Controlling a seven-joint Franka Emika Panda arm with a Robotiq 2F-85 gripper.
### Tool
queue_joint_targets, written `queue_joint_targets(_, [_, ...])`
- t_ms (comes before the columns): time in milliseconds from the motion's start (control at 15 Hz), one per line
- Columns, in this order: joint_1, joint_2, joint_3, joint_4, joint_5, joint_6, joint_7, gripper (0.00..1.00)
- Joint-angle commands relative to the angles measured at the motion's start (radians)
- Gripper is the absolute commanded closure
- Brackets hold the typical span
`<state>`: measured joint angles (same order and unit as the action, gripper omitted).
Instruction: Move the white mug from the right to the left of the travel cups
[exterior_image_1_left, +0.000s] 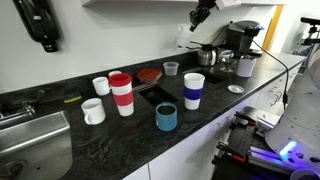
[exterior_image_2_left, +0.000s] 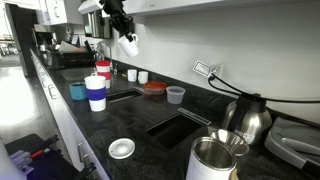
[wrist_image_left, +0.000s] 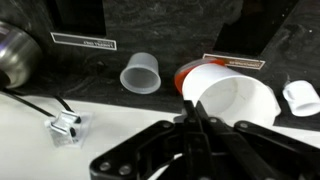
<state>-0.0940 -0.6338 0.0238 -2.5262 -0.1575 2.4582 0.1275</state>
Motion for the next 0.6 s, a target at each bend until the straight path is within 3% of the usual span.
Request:
queue_joint_targets(0, [0.077,-0.018,0.038,0.034,0.037,0.038,-0.032,1.00])
queue_joint_targets(267, [0.211,-0.025,0.074,0.032,0.110,0.037,-0.063,1.00])
queue_joint_targets(533, [0.294,0.004,0.084,0.030,0.175,0.019,-0.080,1.00])
